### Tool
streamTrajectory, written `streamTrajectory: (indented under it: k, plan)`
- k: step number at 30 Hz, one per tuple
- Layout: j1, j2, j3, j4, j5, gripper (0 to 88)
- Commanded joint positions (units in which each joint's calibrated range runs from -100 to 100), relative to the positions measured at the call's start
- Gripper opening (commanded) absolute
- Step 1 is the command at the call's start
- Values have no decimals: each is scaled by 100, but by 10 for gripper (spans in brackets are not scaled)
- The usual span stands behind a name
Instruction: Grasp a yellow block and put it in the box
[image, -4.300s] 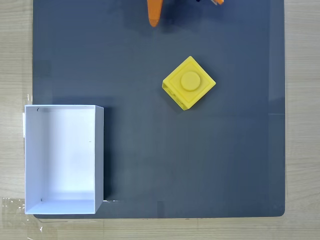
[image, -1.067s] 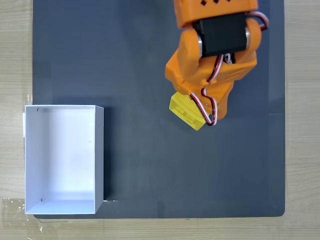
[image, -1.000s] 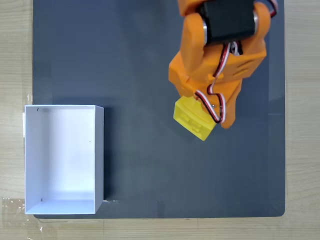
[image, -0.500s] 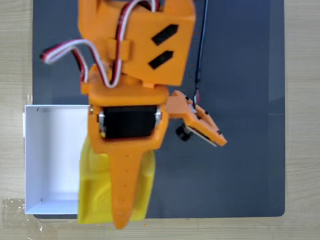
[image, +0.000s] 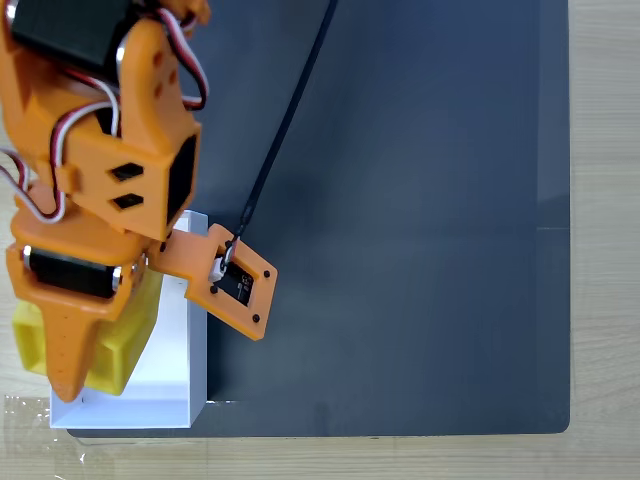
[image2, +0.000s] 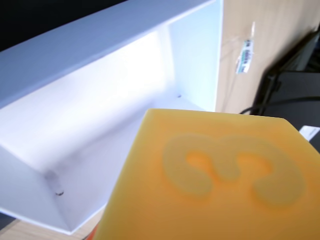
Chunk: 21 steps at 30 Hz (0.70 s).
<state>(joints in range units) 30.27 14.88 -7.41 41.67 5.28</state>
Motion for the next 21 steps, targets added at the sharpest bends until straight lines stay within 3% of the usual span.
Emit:
streamTrajectory:
  k: [1,18,21]
  plan:
    - [87,199,-720,30,-30,284]
    - [255,818,-955,30,-98,295]
    - [272,809,-946,39,-93,353]
